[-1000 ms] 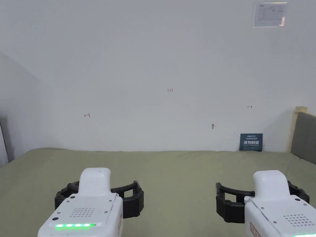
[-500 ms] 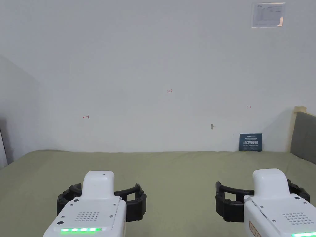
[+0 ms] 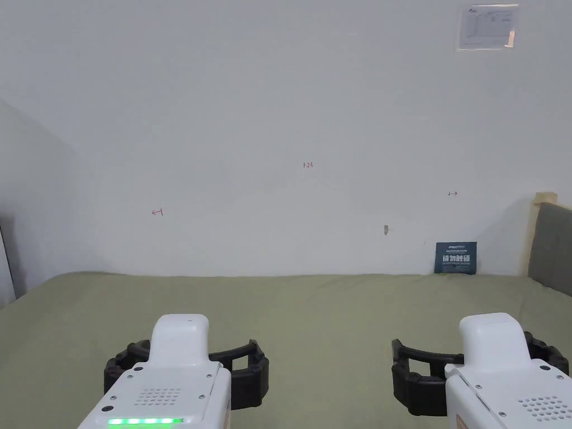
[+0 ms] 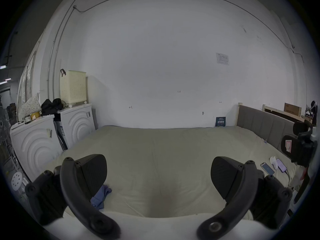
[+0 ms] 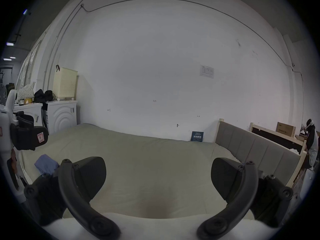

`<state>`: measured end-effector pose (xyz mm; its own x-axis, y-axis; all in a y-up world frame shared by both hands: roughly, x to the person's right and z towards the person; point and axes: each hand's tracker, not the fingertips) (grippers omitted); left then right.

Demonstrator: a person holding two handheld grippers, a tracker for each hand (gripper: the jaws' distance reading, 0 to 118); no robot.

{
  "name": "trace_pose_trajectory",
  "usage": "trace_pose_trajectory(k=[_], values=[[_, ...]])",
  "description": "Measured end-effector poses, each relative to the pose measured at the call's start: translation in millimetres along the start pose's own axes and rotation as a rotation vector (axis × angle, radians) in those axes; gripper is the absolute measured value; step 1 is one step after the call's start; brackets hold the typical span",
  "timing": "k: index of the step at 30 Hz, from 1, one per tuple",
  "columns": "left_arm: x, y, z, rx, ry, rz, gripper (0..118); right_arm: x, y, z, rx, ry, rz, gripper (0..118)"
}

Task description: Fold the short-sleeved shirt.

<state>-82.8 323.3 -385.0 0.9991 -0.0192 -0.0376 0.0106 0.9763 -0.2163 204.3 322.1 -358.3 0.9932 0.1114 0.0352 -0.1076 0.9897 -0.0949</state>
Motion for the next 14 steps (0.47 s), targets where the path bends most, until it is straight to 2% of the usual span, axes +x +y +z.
trace_pose_trajectory(k=[6, 14], values=[[-10.3, 1.7, 1.4, -0.003, -0.010, 0.046, 118, 10.0, -3.4, -0.7, -0.012, -0.021, -0.042, 118], [-8.7, 2.6, 3.4, 0.002, -0.005, 0.060, 118, 7.7, 1.4, -0.2, -0.008, -0.014, -0.037, 118]])
